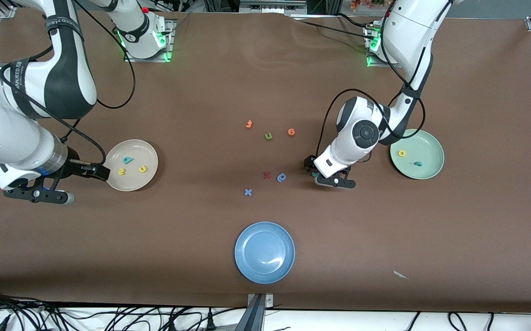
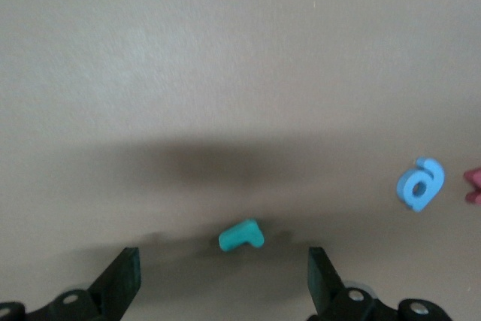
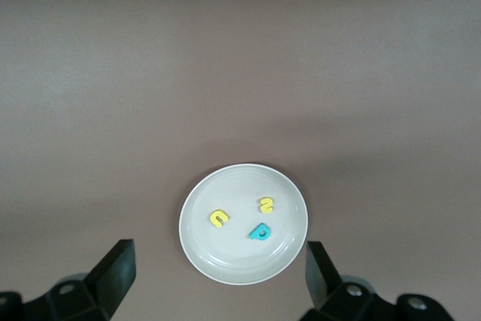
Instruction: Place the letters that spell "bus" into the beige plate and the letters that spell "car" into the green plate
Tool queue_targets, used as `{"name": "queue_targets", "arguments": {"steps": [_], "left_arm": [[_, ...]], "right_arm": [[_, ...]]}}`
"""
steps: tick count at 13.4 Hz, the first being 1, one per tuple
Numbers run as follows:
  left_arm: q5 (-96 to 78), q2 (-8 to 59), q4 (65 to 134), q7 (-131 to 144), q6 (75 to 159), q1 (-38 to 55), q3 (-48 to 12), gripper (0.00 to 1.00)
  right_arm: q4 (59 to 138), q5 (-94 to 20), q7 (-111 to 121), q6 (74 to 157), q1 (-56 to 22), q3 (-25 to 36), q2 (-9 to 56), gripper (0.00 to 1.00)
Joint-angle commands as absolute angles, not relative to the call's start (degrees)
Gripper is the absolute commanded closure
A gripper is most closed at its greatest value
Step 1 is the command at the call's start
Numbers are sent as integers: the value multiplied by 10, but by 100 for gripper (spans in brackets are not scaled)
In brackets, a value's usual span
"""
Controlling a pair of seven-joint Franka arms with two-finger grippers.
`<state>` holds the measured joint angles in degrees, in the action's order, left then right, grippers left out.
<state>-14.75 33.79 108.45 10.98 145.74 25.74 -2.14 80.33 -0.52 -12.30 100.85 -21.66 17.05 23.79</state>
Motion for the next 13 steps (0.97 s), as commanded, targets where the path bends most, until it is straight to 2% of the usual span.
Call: {"name": "queue_targets", "arguments": {"steps": [1, 5, 7, 9, 10, 13], "left_arm": [[-161, 358, 1073, 120, 1489, 276, -14, 2], [-159, 374, 1074, 121, 1492, 283, -13, 5], [-156, 380, 1077, 120, 1492, 287, -11, 16], [-156, 380, 1077, 120, 1492, 287, -8, 26], [-156, 380, 1077, 120, 1492, 287, -7, 30], [-154, 380, 1078, 119, 1492, 287, -7, 31]], "right_arm": [[803, -18, -110, 999, -214, 174, 230, 0], [804, -14, -104, 999, -201, 163, 216, 0], [805, -12, -107, 980, -153, 110, 207, 0], [805, 6, -108, 980, -68, 8, 203, 0], [806, 28, -112, 978, -49, -18, 195, 0], [823, 38, -114, 983, -27, -30, 184, 0]]}}
